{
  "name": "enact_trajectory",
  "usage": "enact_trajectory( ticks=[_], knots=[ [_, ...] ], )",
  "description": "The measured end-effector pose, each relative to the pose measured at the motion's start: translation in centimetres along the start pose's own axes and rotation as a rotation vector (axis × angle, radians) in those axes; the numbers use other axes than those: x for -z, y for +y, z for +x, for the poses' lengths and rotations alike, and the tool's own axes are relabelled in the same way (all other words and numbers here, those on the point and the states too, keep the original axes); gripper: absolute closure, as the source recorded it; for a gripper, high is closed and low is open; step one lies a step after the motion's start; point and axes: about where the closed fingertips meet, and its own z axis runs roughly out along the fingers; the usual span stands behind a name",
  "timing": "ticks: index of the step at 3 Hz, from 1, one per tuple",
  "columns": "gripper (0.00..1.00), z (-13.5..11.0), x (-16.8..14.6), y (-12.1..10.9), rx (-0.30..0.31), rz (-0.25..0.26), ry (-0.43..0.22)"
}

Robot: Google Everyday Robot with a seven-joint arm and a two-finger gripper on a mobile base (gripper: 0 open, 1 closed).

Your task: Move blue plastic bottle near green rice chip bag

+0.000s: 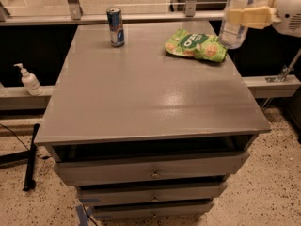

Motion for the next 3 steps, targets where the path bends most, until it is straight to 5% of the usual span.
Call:
enact_trajectory(
  ticks=[1, 3],
  knots=[
    [1.00, 1.5, 1.3, -2.6, -0.031, 0.048, -0.045],
    [1.00, 4.2, 1.8, -4.1, -0.031, 0.089, 0.004]
  ],
)
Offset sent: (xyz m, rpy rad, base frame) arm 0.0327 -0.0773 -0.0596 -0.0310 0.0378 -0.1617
